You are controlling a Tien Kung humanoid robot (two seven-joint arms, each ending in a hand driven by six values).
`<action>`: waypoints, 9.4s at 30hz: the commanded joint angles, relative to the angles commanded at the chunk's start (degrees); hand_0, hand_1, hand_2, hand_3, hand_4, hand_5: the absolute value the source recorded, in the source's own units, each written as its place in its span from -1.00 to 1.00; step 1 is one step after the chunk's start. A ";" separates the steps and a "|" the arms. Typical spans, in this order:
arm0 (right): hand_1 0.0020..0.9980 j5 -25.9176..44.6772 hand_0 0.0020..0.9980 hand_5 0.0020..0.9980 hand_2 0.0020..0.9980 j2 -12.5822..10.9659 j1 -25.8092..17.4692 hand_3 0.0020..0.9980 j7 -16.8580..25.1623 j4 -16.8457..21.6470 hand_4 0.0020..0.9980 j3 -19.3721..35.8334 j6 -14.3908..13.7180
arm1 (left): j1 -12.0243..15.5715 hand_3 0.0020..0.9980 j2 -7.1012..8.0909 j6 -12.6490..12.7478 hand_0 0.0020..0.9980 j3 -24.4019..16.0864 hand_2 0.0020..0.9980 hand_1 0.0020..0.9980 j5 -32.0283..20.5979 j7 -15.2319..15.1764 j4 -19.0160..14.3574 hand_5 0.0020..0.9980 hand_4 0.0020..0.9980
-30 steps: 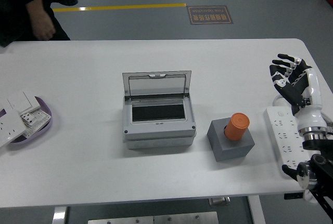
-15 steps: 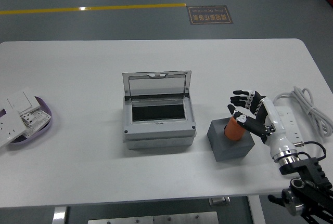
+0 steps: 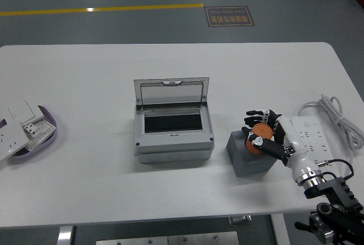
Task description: Pick up the cylinder from the cube,place it in the box,flap close box
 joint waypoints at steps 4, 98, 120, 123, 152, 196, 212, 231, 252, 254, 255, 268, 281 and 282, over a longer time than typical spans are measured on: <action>0.21 -0.07 0.21 -0.78 0.11 -0.19 0.21 0.18 -0.15 -0.10 0.48 -0.54 0.18 | -0.05 0.28 -0.01 -0.03 0.19 0.05 0.23 0.24 0.00 -0.02 -0.03 -0.57 0.38; 0.22 -65.42 0.33 -0.58 0.25 17.90 37.76 0.34 -50.74 -5.21 -0.10 -24.00 14.60 | -0.71 0.28 0.20 -0.32 0.20 2.00 0.24 0.25 -1.19 0.24 -0.14 -0.53 0.38; 0.32 -48.02 0.57 -0.16 0.33 13.10 34.40 0.47 -43.41 0.70 0.73 -17.70 9.87 | -0.70 0.27 -0.03 -0.30 0.20 1.48 0.23 0.25 -0.45 0.38 -0.38 -0.53 0.38; 0.32 -43.78 0.57 -0.16 0.33 10.07 34.39 0.47 -42.46 4.70 0.73 -15.01 9.05 | -0.63 0.27 -0.04 -0.28 0.20 1.50 0.23 0.25 -0.41 0.47 -0.40 -0.53 0.38; 0.24 -30.07 0.43 -0.09 0.26 8.73 45.32 0.36 -38.82 -3.80 0.65 -23.82 5.78 | -1.16 0.27 0.21 -0.25 0.20 2.36 0.23 0.25 -0.66 0.72 -0.37 -0.54 0.36; 0.20 -8.07 0.29 -0.11 0.24 3.38 8.64 0.30 -16.46 6.57 0.42 16.16 2.60 | 3.38 0.27 0.38 0.47 0.20 0.55 0.23 0.25 0.51 0.42 -0.22 -0.56 0.36; 0.24 -2.76 0.33 -0.19 0.23 4.94 3.00 0.30 -12.70 4.32 0.42 33.53 1.88 | 1.34 0.27 1.43 -0.07 0.20 -0.33 0.23 0.25 2.05 -0.34 -0.59 -0.55 0.36; 0.24 -3.33 0.35 -0.21 0.23 5.29 1.63 0.29 -13.43 4.72 0.42 37.38 0.95 | 0.66 0.27 0.60 -0.49 0.20 -6.16 0.23 0.25 3.99 -0.64 -0.21 -0.55 0.37; 0.22 -4.19 0.34 -0.20 0.21 5.97 1.70 0.27 -14.68 4.25 0.42 38.11 2.28 | 0.24 0.27 0.67 -0.63 0.20 -6.07 0.23 0.25 3.39 -0.29 -0.19 -0.55 0.37; 0.22 -4.19 0.34 -0.20 0.21 6.00 1.67 0.27 -14.68 4.15 0.42 38.23 2.31 | 0.25 0.27 0.66 -0.64 0.20 -6.03 0.23 0.25 3.31 -0.27 -0.18 -0.55 0.37; 0.22 -4.18 0.34 -0.20 0.21 6.00 1.68 0.27 -14.67 4.11 0.42 38.25 2.32 | 0.24 0.27 0.65 -0.65 0.20 -5.99 0.23 0.25 3.26 -0.26 -0.17 -0.55 0.37; 0.21 -4.11 0.35 -0.26 0.21 6.12 1.87 0.28 -14.57 3.67 0.36 38.06 2.42 | 0.37 0.28 0.58 -0.54 0.20 -5.14 0.23 0.24 2.38 -0.22 0.00 -0.55 0.38; 0.21 -4.07 0.35 -0.27 0.20 6.11 2.38 0.28 -14.44 3.39 0.35 37.98 2.49 | 0.22 0.27 0.69 -0.52 0.20 -5.52 0.23 0.24 2.73 -0.25 -0.04 -0.55 0.37; 0.21 -4.08 0.35 -0.27 0.20 6.10 2.43 0.28 -14.44 3.37 0.35 37.95 2.48 | 0.21 0.27 0.73 -0.53 0.20 -5.53 0.23 0.24 2.71 -0.25 -0.04 -0.55 0.37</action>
